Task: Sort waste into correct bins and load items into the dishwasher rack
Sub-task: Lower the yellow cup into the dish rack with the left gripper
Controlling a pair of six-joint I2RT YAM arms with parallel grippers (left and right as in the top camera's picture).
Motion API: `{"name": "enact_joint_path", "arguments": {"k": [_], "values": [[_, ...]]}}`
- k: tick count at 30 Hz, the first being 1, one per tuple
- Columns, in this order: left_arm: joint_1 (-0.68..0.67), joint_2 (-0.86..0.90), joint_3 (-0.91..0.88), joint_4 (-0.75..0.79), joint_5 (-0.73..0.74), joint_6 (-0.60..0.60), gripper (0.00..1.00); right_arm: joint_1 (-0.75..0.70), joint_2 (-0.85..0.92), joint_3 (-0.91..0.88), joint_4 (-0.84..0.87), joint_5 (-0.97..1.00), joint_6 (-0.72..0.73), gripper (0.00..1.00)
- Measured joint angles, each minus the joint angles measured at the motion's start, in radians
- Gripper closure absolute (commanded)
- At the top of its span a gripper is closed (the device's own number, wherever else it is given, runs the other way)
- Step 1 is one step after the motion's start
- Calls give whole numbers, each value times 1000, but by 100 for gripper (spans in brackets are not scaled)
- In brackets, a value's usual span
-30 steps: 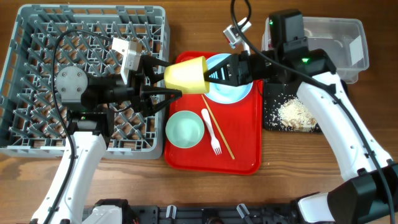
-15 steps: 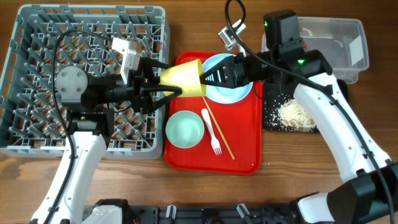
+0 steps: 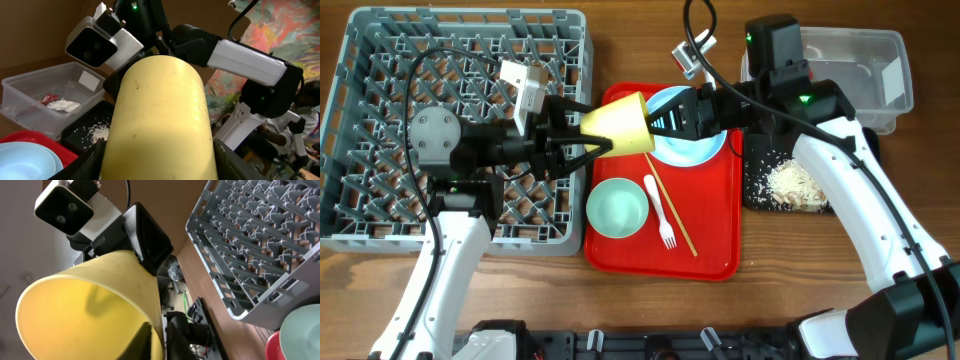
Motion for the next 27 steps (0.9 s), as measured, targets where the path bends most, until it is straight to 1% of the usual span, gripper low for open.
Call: {"name": "enact_joint_path", "arguments": {"k": [2,3,5,6,7,10,13,16,19,20,21,22,24,27], "values": [[0,0,0,-10,0,0,48,0,0,0,1,-2,2,71],[0,0,0,-21,0,0,50,0,0,0,1,-3,2,62],[1,1,0,-35,0,0,52,0,0,0,1,-3,8,55],[4,3,0,-47,0,0,53,0,0,0,2,0,9,49],[8,6,0,-57,1,0,53,0,0,0,2,5,12,45],[35,25,0,-87,0,0,52,0,0,0,-4,55,21,39],[72,43,0,-100,0,3,53,0,0,0,-30,154,24,37],[121,51,0,-135,0,28,60,0,0,0,-61,284,23,35],[168,53,2,-223,-10,77,71,-1,0,0,-101,416,23,35],[172,53,3,-233,-11,94,77,-3,0,0,-116,457,23,35],[195,56,5,-299,-31,118,89,-5,0,0,-128,491,23,35],[207,56,6,-354,-52,145,96,-9,0,0,-135,521,23,35],[227,57,5,-426,-97,186,96,-16,0,0,-143,556,23,35],[256,58,5,-509,-229,252,96,-29,0,0,-159,621,23,35]]}}
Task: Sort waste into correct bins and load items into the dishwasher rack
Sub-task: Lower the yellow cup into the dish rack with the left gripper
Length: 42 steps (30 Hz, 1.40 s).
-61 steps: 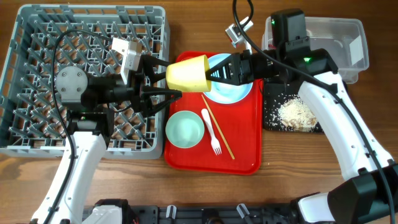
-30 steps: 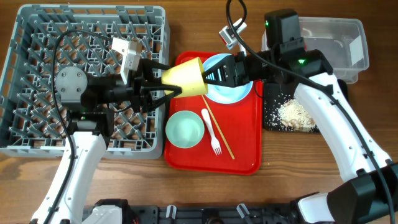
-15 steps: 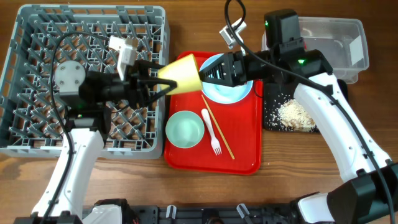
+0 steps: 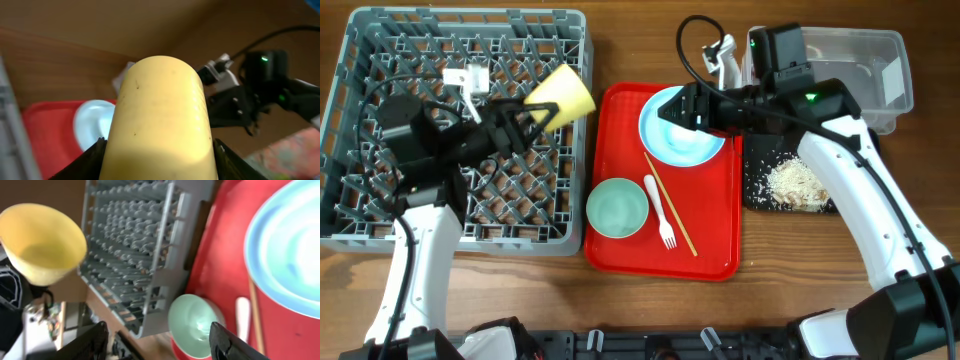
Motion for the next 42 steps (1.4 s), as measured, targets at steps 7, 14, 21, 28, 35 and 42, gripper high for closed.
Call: {"name": "enact_joint_path", "arguments": {"k": [7,14,21,28,35,42], "values": [[13,0,1,-131,-257,41,96,-32,0,0,-101,120,-24,36],[34,-4,68,-504,-504,90,96,-97,0,20,-269,278,-93,36],[39,-13,306,-924,-766,144,96,-174,-9,118,-389,425,-159,22],[39,-26,396,-1175,-988,153,96,-263,-25,130,-430,478,-219,0],[39,-26,396,-1271,-1089,153,96,-275,-25,130,-438,488,-226,0],[39,-3,396,-1285,-1108,153,96,-275,-25,130,-444,489,-227,0]]}}
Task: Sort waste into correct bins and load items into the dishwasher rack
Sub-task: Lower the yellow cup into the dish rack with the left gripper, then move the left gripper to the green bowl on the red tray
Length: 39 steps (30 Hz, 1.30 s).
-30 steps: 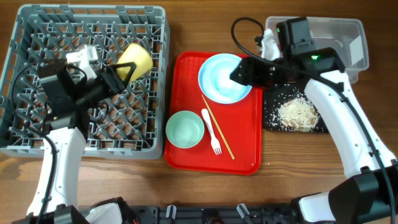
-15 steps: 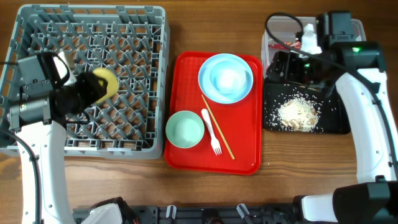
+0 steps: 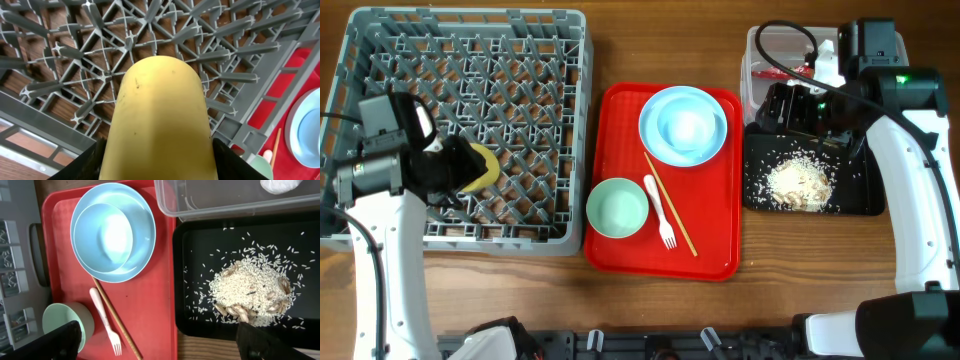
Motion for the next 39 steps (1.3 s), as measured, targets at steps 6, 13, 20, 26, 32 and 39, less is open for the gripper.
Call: {"name": "enact_joint_path", "arguments": {"k": [6,13,20,26,32,39], "values": [[0,80,0,-4,-4,0,96,0,0,0,-8,0,0,0],[0,195,0,16,-3,2,67,0,0,0,-11,0,0,0],[-1,270,6,66,12,13,0,0,0,0,-19,0,0,0],[-1,272,6,69,8,14,0,0,0,0,-27,0,0,0],[-20,226,22,88,25,14,0,0,0,0,-29,0,0,0],[-209,90,48,118,37,14,0,0,0,0,-38,0,0,0]]}}
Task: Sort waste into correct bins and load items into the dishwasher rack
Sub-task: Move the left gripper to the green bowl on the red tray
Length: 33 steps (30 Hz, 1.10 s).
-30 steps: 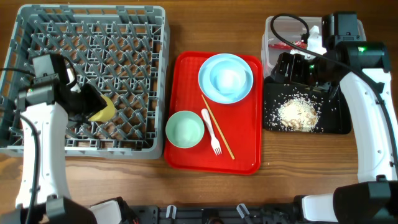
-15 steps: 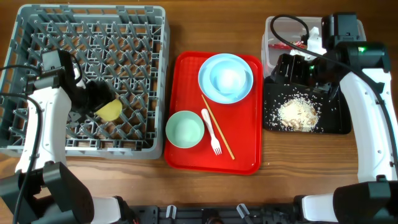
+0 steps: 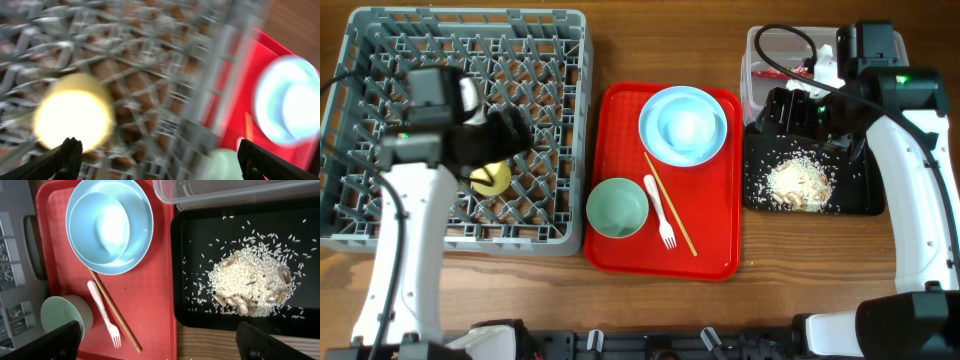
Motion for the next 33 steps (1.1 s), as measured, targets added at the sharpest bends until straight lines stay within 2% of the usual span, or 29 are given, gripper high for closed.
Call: {"name": "enact_joint_path", "arguments": {"k": [7,12,17,22,26,33], "values": [[-264,3,4,-2,25,0,0,0,0,0,-57,66,23,0],[-417,46,4,-2,33,0,9,0,0,0,-97,198,119,0],[-559,136,4,-2,33,2,21,0,0,0,-95,244,157,0],[-664,232,4,-1,32,1,41,0,0,0,-95,261,169,0],[-713,317,4,0,24,1,50,0,0,0,-96,265,171,0],[-738,443,4,21,13,0,73,0,0,0,-109,265,171,0]]}}
